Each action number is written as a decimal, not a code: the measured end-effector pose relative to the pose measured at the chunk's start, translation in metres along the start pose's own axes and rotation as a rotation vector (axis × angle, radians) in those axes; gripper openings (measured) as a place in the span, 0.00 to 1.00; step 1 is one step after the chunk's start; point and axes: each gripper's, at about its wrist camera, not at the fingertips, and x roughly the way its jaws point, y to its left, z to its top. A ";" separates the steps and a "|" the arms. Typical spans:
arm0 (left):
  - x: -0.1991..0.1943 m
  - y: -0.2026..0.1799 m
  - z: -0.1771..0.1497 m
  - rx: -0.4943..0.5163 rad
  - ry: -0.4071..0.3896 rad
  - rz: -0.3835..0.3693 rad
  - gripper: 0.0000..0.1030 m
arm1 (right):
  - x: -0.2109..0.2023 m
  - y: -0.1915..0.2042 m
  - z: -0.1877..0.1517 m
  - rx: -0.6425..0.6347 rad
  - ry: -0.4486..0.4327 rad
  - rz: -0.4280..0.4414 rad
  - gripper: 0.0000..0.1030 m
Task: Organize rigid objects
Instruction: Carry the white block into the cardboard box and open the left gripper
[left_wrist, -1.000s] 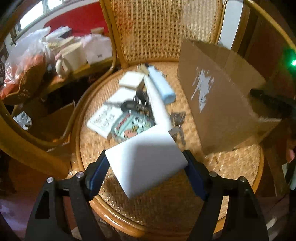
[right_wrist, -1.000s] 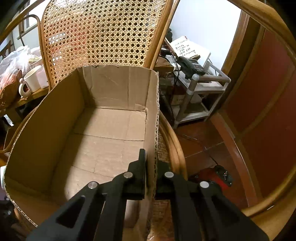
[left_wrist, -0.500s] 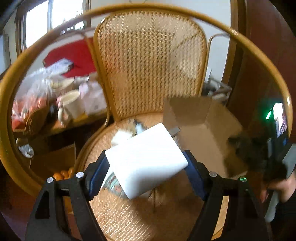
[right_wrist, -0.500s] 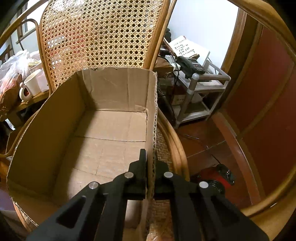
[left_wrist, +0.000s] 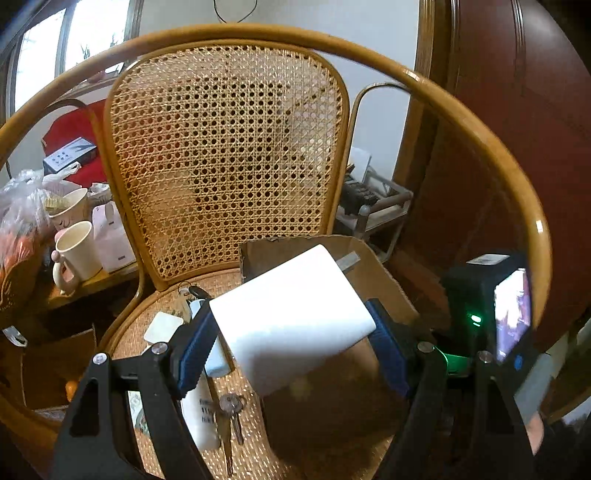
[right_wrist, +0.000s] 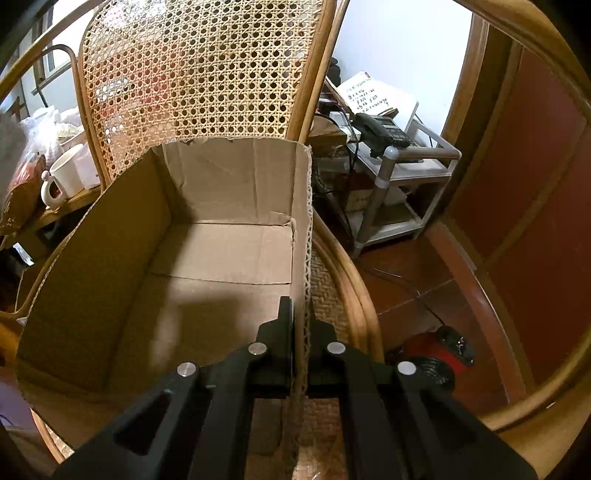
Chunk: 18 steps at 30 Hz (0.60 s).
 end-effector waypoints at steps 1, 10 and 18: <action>0.005 -0.001 0.000 -0.006 0.016 -0.003 0.76 | 0.000 0.000 0.000 0.002 0.000 0.002 0.05; 0.030 -0.006 -0.005 -0.021 0.098 0.013 0.76 | 0.001 -0.001 0.001 0.010 -0.002 0.009 0.05; 0.028 -0.001 -0.006 -0.023 0.065 0.044 0.91 | 0.001 -0.001 0.002 0.005 -0.004 0.020 0.05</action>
